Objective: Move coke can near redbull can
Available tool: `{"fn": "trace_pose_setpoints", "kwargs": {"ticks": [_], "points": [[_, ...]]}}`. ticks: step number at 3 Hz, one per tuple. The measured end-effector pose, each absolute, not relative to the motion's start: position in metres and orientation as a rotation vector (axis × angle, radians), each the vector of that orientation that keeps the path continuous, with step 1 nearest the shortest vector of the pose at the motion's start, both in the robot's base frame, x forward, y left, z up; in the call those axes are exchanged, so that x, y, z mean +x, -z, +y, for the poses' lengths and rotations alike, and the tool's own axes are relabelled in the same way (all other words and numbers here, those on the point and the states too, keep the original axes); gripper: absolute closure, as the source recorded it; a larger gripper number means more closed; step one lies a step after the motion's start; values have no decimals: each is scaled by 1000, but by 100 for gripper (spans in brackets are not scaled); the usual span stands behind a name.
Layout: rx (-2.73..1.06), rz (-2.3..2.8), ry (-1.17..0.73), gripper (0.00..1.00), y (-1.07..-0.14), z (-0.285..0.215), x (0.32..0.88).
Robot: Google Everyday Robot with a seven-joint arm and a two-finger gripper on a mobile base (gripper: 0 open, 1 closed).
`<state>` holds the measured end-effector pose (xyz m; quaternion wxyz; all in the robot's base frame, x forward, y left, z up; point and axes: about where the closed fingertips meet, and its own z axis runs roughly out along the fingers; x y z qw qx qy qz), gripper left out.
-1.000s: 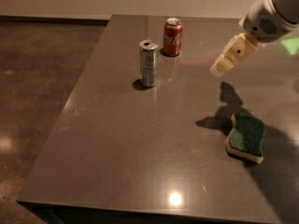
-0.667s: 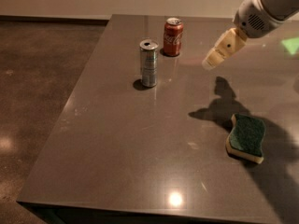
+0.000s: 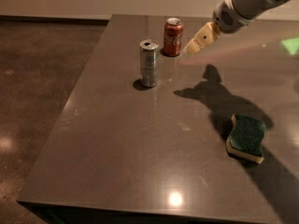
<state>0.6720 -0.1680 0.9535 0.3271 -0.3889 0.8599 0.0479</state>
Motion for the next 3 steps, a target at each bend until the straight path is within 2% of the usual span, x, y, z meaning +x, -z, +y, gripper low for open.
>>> {"fn": "trace_pose_setpoints", "kwargs": {"ticks": [3], "points": [[-904,2265,-80,0,-938,-156,740]]}}
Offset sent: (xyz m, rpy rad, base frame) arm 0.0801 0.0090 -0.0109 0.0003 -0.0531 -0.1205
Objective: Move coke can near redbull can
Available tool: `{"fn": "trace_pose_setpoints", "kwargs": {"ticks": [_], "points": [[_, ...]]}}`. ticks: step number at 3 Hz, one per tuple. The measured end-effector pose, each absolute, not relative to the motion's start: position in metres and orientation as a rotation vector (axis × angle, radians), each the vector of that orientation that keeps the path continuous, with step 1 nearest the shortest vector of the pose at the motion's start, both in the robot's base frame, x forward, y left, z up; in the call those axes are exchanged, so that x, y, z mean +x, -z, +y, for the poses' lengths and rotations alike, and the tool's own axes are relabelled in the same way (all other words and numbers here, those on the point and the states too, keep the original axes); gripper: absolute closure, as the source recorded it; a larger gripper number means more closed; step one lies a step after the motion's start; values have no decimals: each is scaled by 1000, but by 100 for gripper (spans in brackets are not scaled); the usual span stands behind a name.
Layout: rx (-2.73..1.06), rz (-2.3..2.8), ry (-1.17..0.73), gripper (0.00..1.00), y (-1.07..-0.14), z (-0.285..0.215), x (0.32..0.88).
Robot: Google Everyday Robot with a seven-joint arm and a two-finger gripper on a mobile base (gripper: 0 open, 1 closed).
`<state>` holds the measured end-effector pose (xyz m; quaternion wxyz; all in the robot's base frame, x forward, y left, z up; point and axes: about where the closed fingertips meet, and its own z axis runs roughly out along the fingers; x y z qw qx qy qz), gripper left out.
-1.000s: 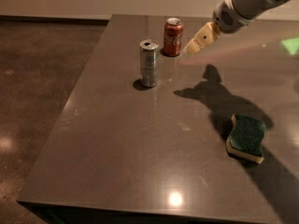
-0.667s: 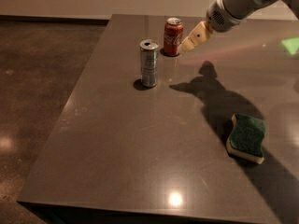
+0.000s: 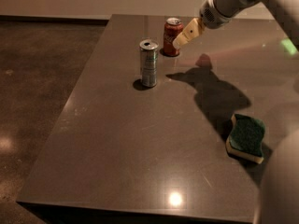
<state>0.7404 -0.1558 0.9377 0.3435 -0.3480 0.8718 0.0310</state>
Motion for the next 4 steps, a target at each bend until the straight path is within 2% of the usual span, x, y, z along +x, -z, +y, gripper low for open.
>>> {"fn": "trace_pose_setpoints", "kwargs": {"ticks": [4], "points": [[-863,2257,-122,0,-906,-124,811]]}}
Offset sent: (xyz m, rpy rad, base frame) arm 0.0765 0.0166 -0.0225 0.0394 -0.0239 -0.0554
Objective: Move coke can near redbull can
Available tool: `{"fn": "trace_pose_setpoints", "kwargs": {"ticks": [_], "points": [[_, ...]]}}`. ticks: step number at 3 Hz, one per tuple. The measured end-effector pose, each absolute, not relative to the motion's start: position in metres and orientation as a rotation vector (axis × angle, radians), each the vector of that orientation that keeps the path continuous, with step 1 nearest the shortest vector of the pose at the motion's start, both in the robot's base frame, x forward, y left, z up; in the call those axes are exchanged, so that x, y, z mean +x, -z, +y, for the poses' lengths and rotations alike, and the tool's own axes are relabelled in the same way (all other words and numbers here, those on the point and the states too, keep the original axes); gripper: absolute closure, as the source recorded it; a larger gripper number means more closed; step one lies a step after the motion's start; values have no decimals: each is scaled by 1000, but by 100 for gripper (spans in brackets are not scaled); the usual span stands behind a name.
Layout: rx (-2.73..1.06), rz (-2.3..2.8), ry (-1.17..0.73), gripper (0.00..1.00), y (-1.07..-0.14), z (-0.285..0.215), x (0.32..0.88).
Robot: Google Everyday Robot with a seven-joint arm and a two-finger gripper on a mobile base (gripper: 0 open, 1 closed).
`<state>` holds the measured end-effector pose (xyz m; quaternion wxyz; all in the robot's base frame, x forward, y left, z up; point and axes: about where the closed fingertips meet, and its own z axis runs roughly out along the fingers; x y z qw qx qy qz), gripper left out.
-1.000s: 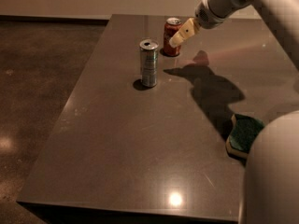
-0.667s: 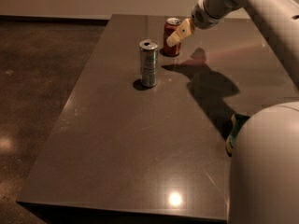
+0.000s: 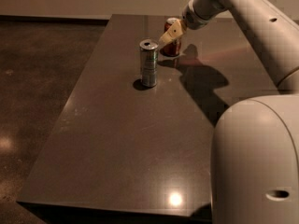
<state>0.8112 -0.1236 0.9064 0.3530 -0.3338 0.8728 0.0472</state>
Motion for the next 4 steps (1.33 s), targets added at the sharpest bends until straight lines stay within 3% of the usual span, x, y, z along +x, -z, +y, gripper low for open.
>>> {"fn": "trace_pose_setpoints", "kwargs": {"ticks": [1,4], "points": [[-878,2254,-146,15,-904,-115,817],[-991,2203,-213,85,-918,-107,792]]}}
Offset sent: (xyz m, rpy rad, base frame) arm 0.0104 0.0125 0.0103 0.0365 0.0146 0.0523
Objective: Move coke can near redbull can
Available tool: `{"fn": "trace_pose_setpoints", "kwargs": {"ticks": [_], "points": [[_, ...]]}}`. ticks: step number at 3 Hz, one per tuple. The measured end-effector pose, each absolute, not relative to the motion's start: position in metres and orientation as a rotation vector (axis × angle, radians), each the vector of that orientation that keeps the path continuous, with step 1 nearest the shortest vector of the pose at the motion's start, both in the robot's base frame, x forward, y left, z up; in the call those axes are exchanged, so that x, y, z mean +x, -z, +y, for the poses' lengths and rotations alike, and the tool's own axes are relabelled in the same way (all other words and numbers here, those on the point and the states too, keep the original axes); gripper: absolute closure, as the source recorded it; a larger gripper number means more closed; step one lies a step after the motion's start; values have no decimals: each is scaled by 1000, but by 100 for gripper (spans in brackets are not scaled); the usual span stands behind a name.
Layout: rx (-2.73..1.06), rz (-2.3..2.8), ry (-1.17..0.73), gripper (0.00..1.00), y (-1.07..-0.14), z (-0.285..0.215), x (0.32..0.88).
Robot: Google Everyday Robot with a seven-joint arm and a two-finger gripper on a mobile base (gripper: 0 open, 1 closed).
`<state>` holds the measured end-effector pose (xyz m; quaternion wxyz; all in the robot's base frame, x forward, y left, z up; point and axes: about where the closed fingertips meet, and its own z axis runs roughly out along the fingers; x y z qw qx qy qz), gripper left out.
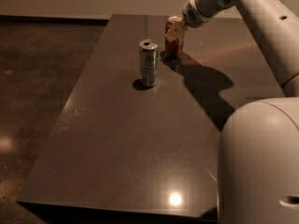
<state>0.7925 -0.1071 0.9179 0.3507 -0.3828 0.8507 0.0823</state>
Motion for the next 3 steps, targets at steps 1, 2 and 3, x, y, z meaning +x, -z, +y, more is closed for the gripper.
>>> {"fn": "trace_pose_setpoints", "kwargs": {"ticks": [1,2,3], "points": [[-1057,2159,-249,100,-929,-107,763],[-1132,2111,-313,100,-936,-109,711],[-1168,2093,-348,100,-935,-111,684]]}}
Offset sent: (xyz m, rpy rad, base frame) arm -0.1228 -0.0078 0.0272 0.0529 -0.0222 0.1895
